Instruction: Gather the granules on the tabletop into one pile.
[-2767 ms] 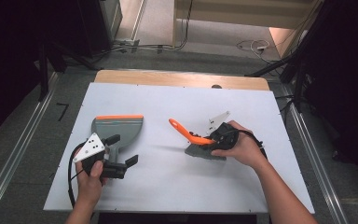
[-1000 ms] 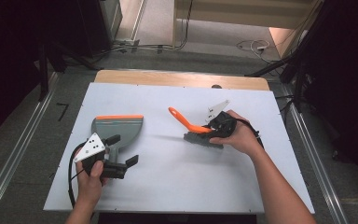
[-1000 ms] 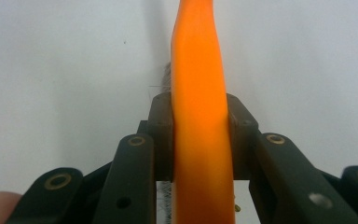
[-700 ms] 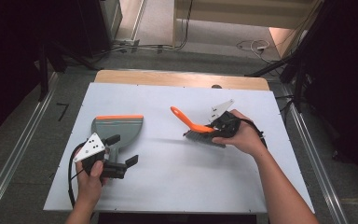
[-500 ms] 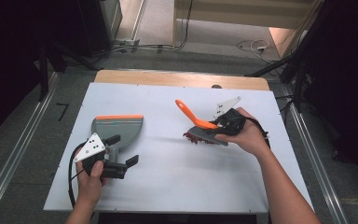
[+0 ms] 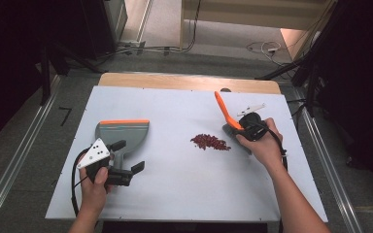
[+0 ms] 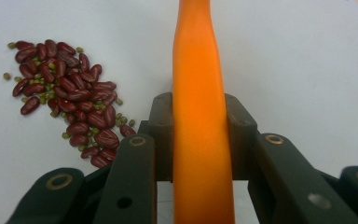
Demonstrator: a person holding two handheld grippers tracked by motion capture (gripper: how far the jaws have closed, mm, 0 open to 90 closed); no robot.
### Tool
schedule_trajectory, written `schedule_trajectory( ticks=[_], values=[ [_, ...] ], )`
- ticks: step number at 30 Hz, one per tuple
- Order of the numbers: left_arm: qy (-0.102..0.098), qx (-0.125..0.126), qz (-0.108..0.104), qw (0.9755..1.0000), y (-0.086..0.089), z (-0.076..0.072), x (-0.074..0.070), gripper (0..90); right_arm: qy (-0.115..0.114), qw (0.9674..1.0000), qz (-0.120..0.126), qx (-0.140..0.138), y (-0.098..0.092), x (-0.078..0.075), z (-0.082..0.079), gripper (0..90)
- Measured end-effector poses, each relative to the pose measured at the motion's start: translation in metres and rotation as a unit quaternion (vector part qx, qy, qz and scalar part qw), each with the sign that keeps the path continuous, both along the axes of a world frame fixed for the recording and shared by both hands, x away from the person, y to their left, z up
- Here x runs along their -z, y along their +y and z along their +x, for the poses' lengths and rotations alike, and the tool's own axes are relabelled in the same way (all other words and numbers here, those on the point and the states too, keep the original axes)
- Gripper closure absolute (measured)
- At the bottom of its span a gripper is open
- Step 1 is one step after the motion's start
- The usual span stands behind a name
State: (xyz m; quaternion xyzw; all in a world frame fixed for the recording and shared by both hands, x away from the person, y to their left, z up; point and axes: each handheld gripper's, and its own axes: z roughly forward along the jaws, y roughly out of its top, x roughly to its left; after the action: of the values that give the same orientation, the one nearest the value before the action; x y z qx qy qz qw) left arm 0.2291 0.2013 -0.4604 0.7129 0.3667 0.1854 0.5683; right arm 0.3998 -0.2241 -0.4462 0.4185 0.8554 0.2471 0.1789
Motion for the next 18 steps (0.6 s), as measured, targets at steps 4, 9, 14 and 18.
schedule_trajectory(
  ticks=[4, 9, 14, 18],
  values=[
    [0.001, 0.0, 0.002, 1.0, -0.001, 0.0, 0.0, 0.4, 0.0, 0.9991, 0.019, 0.037, 0.011, 0.002, -0.007, 68.6],
    [0.0, 0.0, 0.003, 1.0, -0.001, 0.0, 0.0, 0.3, -0.008, 0.9994, 0.007, 0.033, 0.029, 0.003, -0.011, 68.7],
    [-0.002, -0.001, 0.001, 1.0, 0.001, -0.001, -0.001, 0.4, -0.01, 0.9994, 0.007, 0.032, 0.039, 0.003, -0.011, 68.6],
    [-0.002, 0.0, 0.0, 1.0, 0.001, 0.0, -0.001, 0.3, -0.012, 0.9994, 0.008, 0.031, 0.042, 0.003, -0.011, 68.7]
  ],
)
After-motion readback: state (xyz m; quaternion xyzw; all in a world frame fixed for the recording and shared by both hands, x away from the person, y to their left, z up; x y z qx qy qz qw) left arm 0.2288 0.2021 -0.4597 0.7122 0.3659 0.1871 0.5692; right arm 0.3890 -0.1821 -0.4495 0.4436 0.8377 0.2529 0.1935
